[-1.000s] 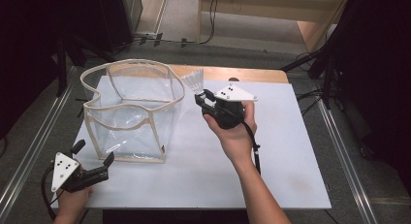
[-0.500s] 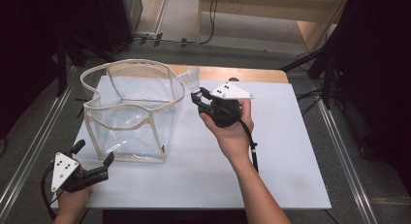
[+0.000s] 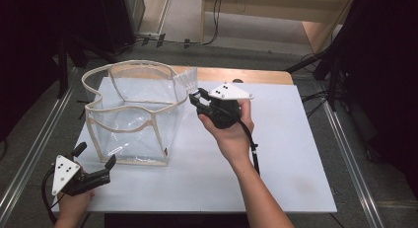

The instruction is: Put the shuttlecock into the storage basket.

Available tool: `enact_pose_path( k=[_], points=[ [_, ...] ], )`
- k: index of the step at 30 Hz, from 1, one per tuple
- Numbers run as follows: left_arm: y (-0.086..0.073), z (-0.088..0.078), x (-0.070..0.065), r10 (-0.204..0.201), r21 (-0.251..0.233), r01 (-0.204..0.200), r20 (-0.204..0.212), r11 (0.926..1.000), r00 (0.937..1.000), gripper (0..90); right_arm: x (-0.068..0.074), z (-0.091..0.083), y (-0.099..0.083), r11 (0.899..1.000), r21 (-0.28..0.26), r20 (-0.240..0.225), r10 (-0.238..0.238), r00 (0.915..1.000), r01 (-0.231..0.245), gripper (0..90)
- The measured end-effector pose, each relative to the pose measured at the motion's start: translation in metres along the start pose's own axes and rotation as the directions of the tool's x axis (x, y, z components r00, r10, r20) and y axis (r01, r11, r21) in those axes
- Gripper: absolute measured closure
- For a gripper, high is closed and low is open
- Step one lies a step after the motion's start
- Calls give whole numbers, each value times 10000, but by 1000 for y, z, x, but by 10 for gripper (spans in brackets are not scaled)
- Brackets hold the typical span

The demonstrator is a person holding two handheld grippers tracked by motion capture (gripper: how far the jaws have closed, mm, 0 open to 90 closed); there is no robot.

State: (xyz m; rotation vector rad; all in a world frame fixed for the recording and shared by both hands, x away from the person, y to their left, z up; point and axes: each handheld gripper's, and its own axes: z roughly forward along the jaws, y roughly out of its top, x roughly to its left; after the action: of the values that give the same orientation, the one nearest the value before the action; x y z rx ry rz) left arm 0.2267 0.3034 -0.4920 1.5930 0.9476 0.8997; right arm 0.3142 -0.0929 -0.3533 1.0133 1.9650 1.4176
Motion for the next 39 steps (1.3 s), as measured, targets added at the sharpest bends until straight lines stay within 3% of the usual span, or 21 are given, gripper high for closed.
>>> enact_pose_path(
  k=[39],
  points=[
    [0,0,0,7,7,-7,21,10000,10000,23,17,10,8,9998,-82,-472,-189,9987,185,627]
  ],
)
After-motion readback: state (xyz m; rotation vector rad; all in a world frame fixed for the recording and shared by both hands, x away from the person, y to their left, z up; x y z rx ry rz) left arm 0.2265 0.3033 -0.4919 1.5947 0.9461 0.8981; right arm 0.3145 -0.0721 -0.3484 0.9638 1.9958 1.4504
